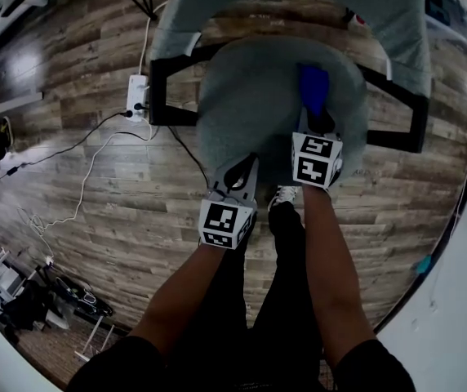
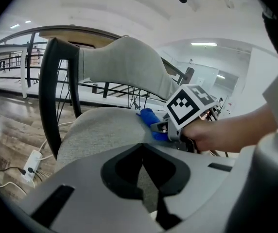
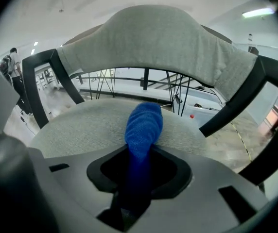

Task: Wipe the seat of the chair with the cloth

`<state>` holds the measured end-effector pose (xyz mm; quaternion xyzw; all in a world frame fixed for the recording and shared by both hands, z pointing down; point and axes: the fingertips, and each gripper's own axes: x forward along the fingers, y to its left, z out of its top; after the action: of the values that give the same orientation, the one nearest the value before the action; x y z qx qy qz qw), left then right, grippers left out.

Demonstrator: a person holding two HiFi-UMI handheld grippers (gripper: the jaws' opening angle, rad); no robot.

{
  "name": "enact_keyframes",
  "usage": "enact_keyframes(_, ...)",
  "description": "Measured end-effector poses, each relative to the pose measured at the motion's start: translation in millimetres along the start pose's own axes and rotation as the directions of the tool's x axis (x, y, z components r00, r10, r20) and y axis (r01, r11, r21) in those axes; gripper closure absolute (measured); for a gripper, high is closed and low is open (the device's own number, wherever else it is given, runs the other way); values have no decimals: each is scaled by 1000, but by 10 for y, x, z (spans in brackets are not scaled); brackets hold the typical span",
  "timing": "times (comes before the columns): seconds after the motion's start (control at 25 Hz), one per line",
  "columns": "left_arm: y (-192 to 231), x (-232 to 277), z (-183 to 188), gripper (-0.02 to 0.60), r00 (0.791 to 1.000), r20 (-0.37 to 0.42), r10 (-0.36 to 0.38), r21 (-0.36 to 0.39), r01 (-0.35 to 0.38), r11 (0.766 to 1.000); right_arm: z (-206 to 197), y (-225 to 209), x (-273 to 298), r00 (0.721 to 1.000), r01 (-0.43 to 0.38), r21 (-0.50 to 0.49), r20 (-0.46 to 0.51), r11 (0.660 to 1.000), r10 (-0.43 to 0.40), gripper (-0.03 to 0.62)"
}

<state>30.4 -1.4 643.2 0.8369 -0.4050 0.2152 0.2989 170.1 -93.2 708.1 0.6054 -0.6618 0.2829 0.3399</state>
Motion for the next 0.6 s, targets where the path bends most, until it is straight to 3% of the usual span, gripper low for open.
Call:
enact_keyframes(0.12,-76,32,19,575,1000,-4,7,35,-6,999,-69,-208,-45,1000,28,1,-2,1000,-28,487)
enact_keyframes(0.6,-235,143,6,575,1000,-17,16,26,-16,1000,-283,-847,-187,992,124,53,-9,991,-124,487)
